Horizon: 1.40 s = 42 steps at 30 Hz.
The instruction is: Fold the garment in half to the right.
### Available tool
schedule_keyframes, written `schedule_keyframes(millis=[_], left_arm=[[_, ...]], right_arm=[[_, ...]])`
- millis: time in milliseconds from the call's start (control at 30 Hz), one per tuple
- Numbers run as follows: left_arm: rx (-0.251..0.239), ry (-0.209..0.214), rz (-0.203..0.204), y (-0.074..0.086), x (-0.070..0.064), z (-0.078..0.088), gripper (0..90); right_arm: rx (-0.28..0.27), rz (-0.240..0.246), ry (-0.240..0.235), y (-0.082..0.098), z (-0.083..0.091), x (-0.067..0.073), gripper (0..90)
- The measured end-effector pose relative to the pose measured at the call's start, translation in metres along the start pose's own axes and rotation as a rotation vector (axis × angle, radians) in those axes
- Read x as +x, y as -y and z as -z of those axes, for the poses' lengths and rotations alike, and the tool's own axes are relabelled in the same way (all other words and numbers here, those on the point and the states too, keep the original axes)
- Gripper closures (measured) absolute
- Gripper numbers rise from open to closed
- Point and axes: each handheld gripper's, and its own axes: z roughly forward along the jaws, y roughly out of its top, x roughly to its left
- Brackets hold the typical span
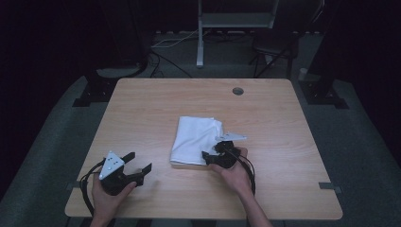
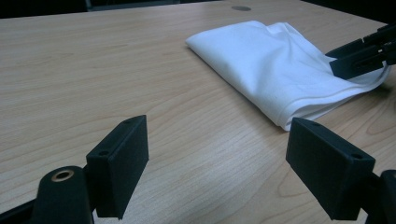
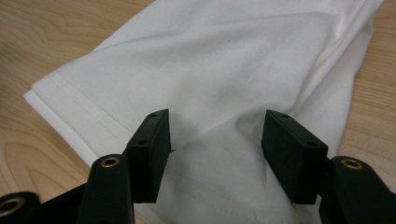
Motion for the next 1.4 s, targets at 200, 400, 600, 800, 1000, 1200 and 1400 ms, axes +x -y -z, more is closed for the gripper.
schedule_keyframes(millis=[200, 400, 600, 800, 1000, 1200, 1400], left_arm=[[0.002, 0.001, 0.001, 0.000, 0.000, 0.000, 21.3], [-0.002, -0.003, -0.004, 0.000, 0.000, 0.000, 21.3], [-0.004, -0.006, -0.003, 0.000, 0.000, 0.001, 21.3], [-0.008, -0.009, -0.008, 0.000, -0.002, 0.001, 21.3], [-0.013, -0.010, 0.001, 0.001, -0.001, 0.001, 21.3], [-0.013, -0.011, 0.000, 0.001, -0.002, 0.001, 21.3], [-0.013, -0.013, -0.001, 0.001, -0.002, 0.001, 21.3]], right_arm=[[-0.033, 0.058, -0.014, -0.005, 0.009, -0.006, 30.2], [-0.106, 0.058, 0.010, -0.012, 0.023, -0.019, 21.9], [-0.167, 0.061, 0.003, -0.015, 0.039, -0.029, 16.4], [-0.197, 0.068, -0.007, -0.012, 0.053, -0.035, 13.5], [-0.216, 0.079, -0.004, -0.005, 0.066, -0.038, 13.2], [-0.233, 0.099, 0.003, 0.001, 0.079, -0.038, 13.2], [-0.249, 0.105, 0.001, 0.009, 0.091, -0.040, 13.1]])
